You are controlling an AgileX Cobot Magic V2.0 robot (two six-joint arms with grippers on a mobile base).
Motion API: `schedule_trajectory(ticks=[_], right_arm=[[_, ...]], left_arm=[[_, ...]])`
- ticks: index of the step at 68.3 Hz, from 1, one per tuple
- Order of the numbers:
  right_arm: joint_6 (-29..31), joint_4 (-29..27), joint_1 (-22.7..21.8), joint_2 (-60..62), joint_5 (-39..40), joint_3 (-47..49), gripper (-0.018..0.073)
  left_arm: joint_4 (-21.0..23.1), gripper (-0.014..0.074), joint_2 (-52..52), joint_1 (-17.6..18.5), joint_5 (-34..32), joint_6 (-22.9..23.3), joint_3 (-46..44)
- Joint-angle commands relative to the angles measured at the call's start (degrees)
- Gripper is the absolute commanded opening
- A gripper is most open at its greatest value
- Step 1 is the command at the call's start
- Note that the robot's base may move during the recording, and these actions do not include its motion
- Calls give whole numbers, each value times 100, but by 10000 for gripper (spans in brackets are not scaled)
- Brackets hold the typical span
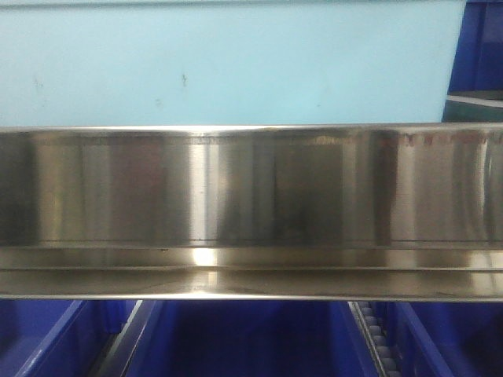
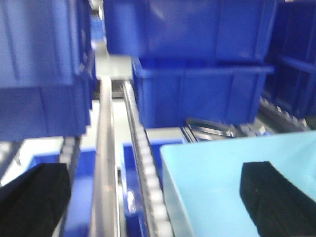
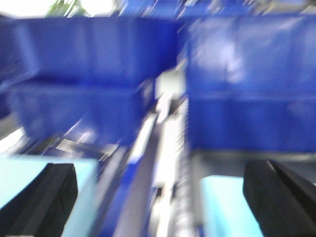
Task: Move two blue bins to right shelf middle
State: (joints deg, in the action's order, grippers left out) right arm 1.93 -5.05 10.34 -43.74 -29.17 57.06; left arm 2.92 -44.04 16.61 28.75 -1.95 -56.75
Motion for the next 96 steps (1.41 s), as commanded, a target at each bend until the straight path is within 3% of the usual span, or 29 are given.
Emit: schedule_trajectory(ticks=[1, 13, 20, 32, 42, 86, 96], right_arm=[[8, -24, 412, -662, -862, 719, 569], [-16, -24, 1043, -2120, -2478, 2256, 569], [-288, -24, 1165, -2819, -3225, 3050, 569], [-707, 62, 1168, -3772, -3790, 3828, 569], [-905, 251, 1270, -4325, -4068, 4019, 569], [-1470, 295, 1438, -5598, -4079, 3995, 568], [-1546, 295, 1438, -5705, -4079, 3971, 454]], left_arm=[[176, 610, -575, 80, 615, -4, -545], [283, 608, -1653, 80, 1901, -4, -1662], [283, 608, -2275, 80, 2794, -4, -2333], [151, 608, -3158, 349, 3631, 25, -3215], [-252, 567, -3785, 740, 4084, 416, -3712], [-209, 549, -5297, 630, 4121, 564, -3782], [-23, 517, -5386, 467, 4121, 564, -3782]])
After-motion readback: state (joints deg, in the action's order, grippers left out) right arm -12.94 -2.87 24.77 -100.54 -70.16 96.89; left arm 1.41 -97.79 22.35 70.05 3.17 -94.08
